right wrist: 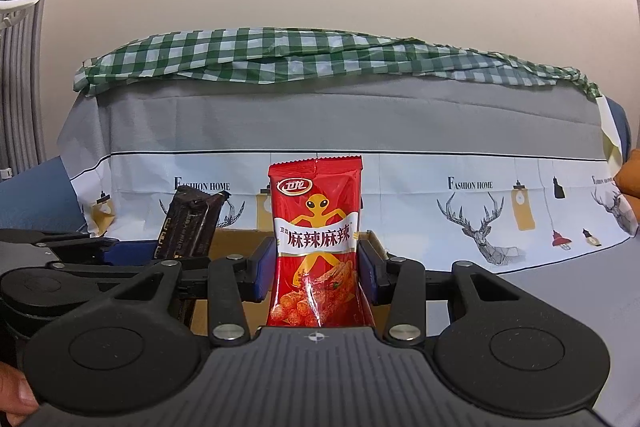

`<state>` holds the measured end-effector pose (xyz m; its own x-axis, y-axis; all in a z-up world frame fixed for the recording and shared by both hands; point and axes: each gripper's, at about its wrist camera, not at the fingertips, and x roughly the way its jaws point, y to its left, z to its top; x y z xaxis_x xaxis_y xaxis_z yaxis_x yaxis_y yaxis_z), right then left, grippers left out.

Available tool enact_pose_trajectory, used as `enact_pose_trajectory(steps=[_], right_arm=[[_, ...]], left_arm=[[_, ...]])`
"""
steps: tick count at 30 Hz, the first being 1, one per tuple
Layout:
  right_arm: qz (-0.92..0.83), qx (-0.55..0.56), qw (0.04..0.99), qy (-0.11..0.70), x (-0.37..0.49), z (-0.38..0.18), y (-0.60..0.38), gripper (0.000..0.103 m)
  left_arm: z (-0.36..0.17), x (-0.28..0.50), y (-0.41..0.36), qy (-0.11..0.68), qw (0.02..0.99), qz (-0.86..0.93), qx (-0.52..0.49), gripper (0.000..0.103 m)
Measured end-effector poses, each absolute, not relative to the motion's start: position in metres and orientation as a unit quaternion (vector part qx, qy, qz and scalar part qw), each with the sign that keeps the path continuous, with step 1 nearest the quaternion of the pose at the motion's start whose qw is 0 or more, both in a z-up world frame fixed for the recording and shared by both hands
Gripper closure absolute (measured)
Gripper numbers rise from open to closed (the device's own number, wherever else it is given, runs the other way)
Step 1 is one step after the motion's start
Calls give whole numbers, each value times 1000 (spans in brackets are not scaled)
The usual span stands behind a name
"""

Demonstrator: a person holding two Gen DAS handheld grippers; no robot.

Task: Organize snacks
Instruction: 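Open both grippers to drop the chocolate bar and red packet into the box, then move both tools back down toward the remaining snacks on the seat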

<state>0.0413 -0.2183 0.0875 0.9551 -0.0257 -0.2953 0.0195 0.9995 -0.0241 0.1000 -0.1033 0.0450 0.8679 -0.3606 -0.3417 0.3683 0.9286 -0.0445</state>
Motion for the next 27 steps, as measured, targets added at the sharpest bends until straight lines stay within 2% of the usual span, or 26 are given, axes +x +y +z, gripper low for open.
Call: enact_pose_trajectory(steps=[18,21,24,26,27], right_arm=[[-8,-9,988,151,45,86,-217,58],[7,-4,986,165,49,84,-218,56],[2,-17,984,179,53,80,-216,48],[1,-12,984,179,53,81,-218,36],[1,-8,984,181,53,81,-218,36]], left_arm=[[50,101,-92,180,967,-177,-17,60],[52,101,-91,178,968,-175,-23,53],[53,103,-87,178,969,-168,-32,49],[53,105,-85,178,970,-165,-31,49],[53,105,-85,178,970,-163,-28,49]])
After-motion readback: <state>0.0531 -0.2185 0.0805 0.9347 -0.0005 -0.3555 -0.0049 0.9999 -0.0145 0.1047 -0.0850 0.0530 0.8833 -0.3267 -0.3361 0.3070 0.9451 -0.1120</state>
